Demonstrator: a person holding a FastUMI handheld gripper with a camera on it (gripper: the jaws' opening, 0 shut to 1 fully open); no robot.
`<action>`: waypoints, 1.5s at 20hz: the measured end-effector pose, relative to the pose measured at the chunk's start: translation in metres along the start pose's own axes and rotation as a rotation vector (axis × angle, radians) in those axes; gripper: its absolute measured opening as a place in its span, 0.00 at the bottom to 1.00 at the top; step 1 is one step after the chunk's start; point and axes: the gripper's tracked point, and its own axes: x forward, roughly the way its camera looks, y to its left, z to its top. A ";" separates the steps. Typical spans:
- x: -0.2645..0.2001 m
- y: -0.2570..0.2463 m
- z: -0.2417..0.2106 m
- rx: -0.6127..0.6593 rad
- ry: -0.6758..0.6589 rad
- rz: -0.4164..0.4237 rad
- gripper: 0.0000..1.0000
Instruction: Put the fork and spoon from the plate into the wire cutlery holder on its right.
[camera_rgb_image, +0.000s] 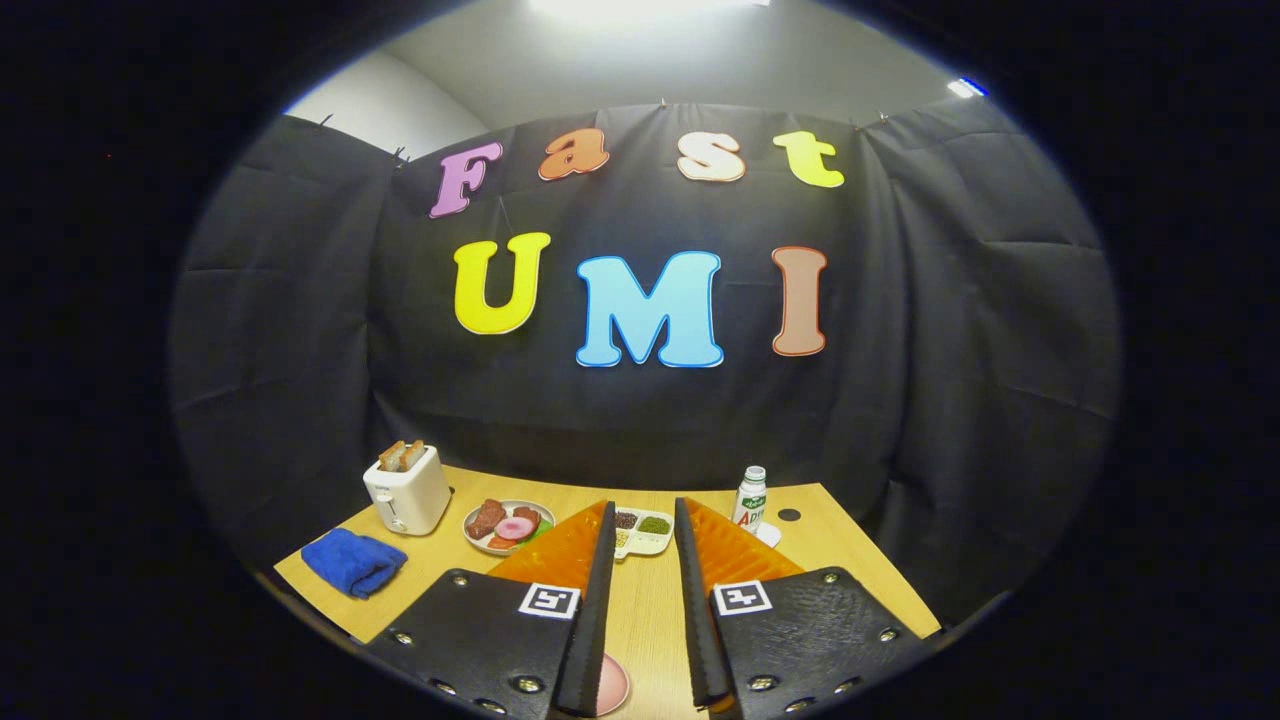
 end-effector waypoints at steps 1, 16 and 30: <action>0.003 0.003 -0.010 -0.001 0.028 0.010 0.35; -0.017 0.063 -0.252 -0.025 0.674 0.245 0.35; -0.023 0.070 -0.338 -0.122 0.901 0.278 0.35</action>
